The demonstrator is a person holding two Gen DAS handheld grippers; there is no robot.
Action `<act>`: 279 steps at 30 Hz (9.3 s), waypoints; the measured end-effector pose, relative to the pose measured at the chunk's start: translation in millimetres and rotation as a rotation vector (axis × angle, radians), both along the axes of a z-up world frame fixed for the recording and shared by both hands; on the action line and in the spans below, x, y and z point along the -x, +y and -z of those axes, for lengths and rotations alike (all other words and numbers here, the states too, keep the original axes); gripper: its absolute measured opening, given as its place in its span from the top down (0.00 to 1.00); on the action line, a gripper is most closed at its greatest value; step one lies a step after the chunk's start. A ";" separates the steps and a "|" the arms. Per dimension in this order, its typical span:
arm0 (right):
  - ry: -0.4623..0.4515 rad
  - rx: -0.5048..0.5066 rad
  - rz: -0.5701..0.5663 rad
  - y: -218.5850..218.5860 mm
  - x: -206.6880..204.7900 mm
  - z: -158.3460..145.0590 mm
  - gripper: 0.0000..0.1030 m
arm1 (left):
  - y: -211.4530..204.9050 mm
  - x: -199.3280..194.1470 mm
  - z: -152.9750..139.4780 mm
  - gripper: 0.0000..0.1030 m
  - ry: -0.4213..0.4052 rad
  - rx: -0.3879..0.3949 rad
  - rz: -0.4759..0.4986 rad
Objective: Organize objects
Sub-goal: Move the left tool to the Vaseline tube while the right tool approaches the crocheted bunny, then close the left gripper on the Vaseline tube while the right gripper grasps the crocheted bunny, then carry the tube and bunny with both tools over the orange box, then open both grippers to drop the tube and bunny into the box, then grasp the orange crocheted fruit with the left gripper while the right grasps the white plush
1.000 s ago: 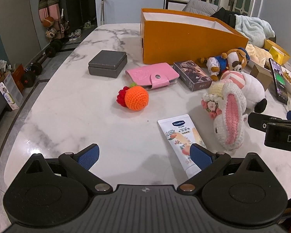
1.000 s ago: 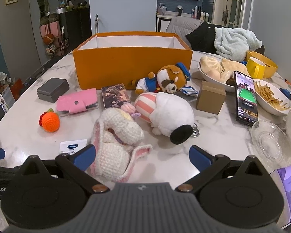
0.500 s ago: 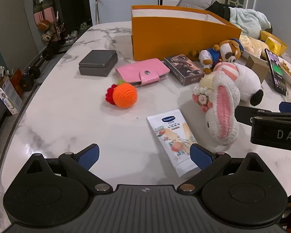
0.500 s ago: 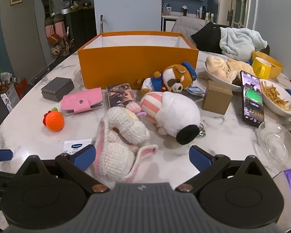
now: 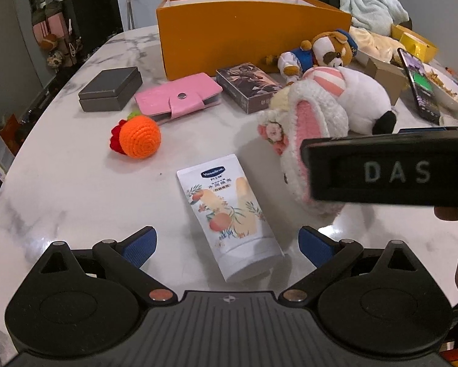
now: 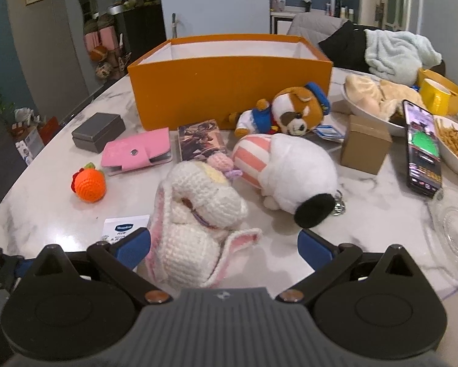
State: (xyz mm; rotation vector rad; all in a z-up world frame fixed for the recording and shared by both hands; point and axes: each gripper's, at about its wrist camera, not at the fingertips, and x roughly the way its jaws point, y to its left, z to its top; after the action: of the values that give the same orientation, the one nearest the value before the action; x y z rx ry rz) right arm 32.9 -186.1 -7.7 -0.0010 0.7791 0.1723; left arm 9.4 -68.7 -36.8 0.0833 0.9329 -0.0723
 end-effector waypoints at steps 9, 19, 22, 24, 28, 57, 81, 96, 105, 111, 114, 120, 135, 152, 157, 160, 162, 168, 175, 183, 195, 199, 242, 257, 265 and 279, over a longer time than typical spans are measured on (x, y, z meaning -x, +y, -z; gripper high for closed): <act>0.000 0.019 -0.030 10.6 -19.3 2.6 0.01 | 8.2 -15.5 4.9 0.00 -0.005 -0.002 -0.042; 0.009 0.037 -0.037 8.1 -39.0 16.0 0.08 | 14.0 -23.4 15.2 0.00 0.006 0.021 -0.064; 0.012 0.015 -0.045 5.7 -39.8 18.2 0.11 | 15.0 -22.6 16.0 0.00 -0.005 0.023 -0.063; 0.013 0.017 -0.049 7.3 -40.0 18.9 0.11 | 15.4 -22.6 16.5 0.00 -0.008 0.023 -0.063; 0.016 0.022 -0.052 9.1 -40.5 21.6 0.11 | 15.5 -23.9 16.8 0.00 -0.007 0.021 -0.063; 0.037 -0.053 -0.074 -7.8 -30.1 15.6 0.54 | 28.5 -19.8 3.1 0.45 -0.051 0.091 -0.031; -0.070 -0.109 -0.064 -21.1 -17.3 -34.8 0.56 | 37.9 -37.9 -42.0 0.80 -0.139 0.142 -0.038; -0.052 -0.103 -0.049 -20.9 -17.3 -26.1 0.56 | 63.6 -30.4 -29.3 0.85 -0.124 0.250 -0.080; -0.070 -0.106 -0.054 -19.1 -15.4 -33.3 0.55 | 63.7 -26.1 -56.9 0.86 -0.195 0.251 -0.058; -0.083 -0.111 -0.059 -17.4 -13.5 -39.1 0.55 | 64.5 -26.6 -67.5 0.86 -0.227 0.257 -0.055; -0.096 -0.111 -0.064 -16.8 -13.9 -44.8 0.56 | 63.4 -31.3 -73.8 0.86 -0.241 0.259 -0.052; -0.136 -0.110 -0.068 -16.4 -19.7 -65.0 0.56 | 54.7 -51.9 -99.2 0.86 -0.293 0.268 -0.030; -0.253 -0.067 -0.066 -20.7 -100.1 -125.0 0.56 | 40.0 -149.4 -151.7 0.86 -0.365 0.264 0.067; -0.154 -0.048 -0.053 -12.4 -227.6 -112.7 0.56 | 29.8 -249.9 -120.7 0.85 -0.251 0.208 0.033; -0.074 -0.078 -0.064 -4.5 -261.5 -97.3 0.56 | 24.8 -270.3 -105.7 0.85 -0.208 0.171 0.025; -0.032 -0.084 -0.061 0.8 -277.9 -83.7 0.56 | 23.3 -276.1 -92.8 0.85 -0.178 0.155 0.021; -0.012 -0.085 -0.059 2.2 -286.3 -74.9 0.56 | 24.8 -278.4 -84.5 0.85 -0.161 0.154 0.018; 0.058 -0.118 -0.053 1.3 -300.0 -53.2 0.56 | 25.0 -282.4 -66.1 0.85 -0.129 0.136 0.006; 0.116 -0.136 -0.052 1.9 -305.9 -37.0 0.56 | 22.5 -284.7 -58.7 0.85 -0.108 0.108 0.009; 0.173 -0.149 -0.050 0.1 -312.1 -24.4 0.56 | 12.0 -286.8 -54.3 0.84 -0.104 0.030 0.021; 0.184 -0.114 -0.028 -4.6 -310.4 -16.3 0.49 | 4.2 -282.3 -52.5 0.76 -0.108 -0.019 0.036; 0.157 -0.127 -0.006 -11.6 -306.5 -21.6 0.45 | 4.3 -278.2 -58.8 0.52 -0.145 -0.048 0.002; -0.068 -0.220 0.026 -72.0 -109.5 -38.7 0.25 | 91.2 -120.7 -63.4 0.15 -0.282 0.239 -0.266; -0.125 -0.088 0.028 -76.2 -61.3 2.0 0.20 | 93.0 -66.2 -16.1 0.15 -0.269 0.219 -0.305; -0.099 -0.088 0.043 -82.2 -57.6 17.3 0.20 | 94.3 -61.4 -9.7 0.15 -0.264 0.196 -0.310; -0.056 -0.018 -0.009 -71.0 -43.2 28.7 0.45 | 83.6 -67.3 -0.6 0.17 -0.247 0.156 -0.255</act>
State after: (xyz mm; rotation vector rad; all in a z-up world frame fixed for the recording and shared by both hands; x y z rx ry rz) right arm 76.1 -257.1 -36.5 0.0074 0.7216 0.1869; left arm 76.7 14.9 -36.2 -0.1685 0.6818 0.1000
